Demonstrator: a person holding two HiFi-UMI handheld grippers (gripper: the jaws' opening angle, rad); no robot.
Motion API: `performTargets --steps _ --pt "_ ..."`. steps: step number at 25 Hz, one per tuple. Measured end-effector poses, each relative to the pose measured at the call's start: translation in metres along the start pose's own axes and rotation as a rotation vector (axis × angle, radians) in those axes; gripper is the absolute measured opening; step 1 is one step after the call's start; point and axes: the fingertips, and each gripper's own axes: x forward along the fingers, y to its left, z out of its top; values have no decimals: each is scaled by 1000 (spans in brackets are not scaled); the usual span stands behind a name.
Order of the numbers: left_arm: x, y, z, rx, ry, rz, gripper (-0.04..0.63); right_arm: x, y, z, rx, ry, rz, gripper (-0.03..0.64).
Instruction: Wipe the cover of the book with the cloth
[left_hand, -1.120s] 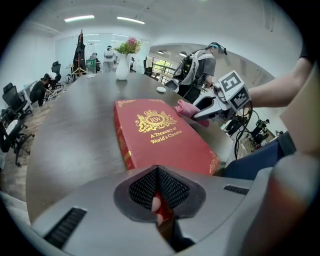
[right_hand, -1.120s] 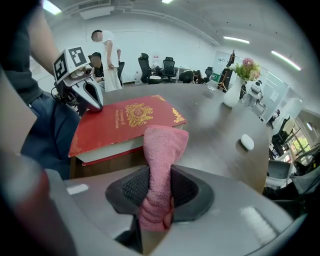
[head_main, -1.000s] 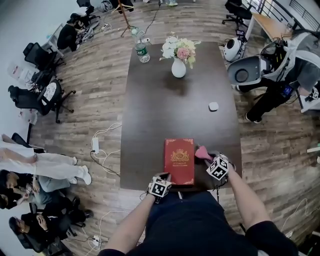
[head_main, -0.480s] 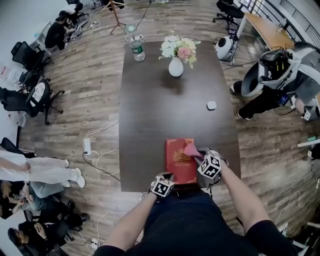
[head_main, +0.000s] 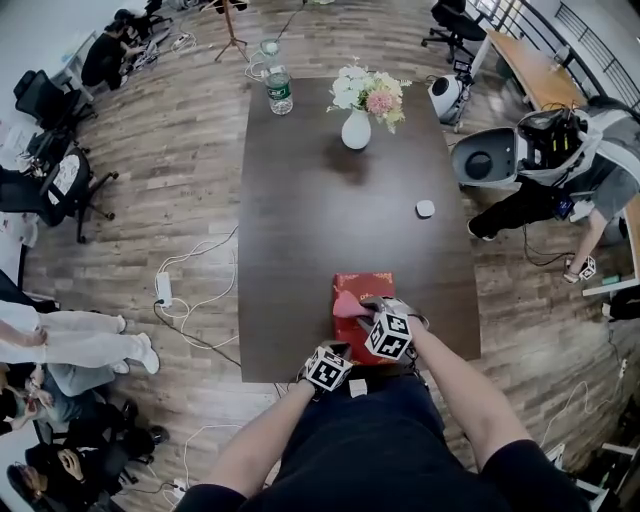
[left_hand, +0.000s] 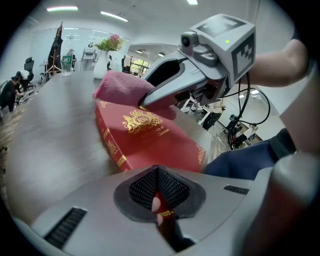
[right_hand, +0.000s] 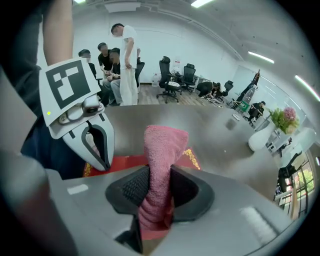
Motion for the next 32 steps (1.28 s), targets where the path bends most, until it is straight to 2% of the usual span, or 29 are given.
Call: performTargets --steps 5,12,17,32 --pt "0 -3 3 11 -12 -18 -5 20 11 11 -55 0 22 117" --pt "2 -2 0 -20 -40 2 -5 47 21 20 -87 14 54 117" --pt "0 -2 -2 -19 -34 0 -5 60 22 10 -86 65 50 117" --pt "0 -2 -2 -8 -37 16 -5 52 19 -10 -34 70 30 115"
